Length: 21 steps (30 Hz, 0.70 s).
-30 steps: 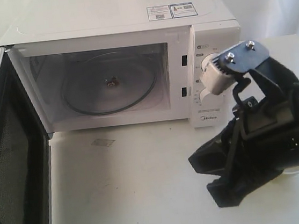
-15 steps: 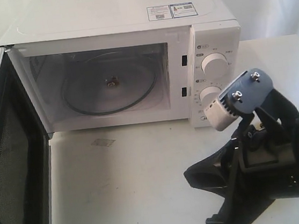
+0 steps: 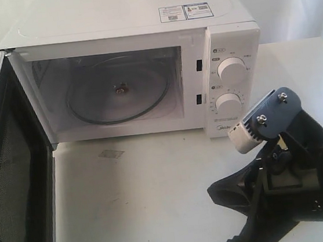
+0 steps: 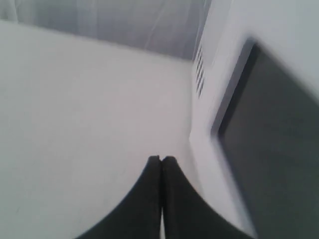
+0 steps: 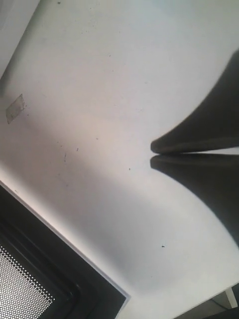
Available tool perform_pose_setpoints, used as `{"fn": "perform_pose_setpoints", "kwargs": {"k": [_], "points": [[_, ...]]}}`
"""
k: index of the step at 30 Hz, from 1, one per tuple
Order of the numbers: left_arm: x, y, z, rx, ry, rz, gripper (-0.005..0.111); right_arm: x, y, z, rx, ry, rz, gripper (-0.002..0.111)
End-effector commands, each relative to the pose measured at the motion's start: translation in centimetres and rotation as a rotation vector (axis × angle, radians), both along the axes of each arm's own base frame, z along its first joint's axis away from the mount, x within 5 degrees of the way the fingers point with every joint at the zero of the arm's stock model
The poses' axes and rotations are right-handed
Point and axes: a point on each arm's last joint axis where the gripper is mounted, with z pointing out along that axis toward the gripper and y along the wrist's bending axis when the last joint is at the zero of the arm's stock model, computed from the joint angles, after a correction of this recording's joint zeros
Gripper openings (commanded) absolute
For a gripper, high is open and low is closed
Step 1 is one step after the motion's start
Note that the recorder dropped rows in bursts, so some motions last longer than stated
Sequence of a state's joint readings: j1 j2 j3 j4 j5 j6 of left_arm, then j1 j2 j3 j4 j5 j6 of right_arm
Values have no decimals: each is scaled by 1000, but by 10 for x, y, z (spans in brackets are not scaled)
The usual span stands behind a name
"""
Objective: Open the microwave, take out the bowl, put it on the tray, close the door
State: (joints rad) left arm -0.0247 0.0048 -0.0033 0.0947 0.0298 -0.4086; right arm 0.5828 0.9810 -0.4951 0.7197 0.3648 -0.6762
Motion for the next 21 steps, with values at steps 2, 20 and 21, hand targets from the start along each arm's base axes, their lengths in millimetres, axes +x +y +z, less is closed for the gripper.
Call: {"fn": "perform_pose_setpoints", "kwargs": {"k": [2,20,21], "points": [[-3,-1,41,-199,-466,-21,0,-1,0,-1,2,-12,-2,0],[-31,-15,132,213,384,-267,0,0,-1,0,0,-27,-5,0],[-33,-17,132,259,411,-317,0,0,-1,0,-2,-30,-2,0]]}}
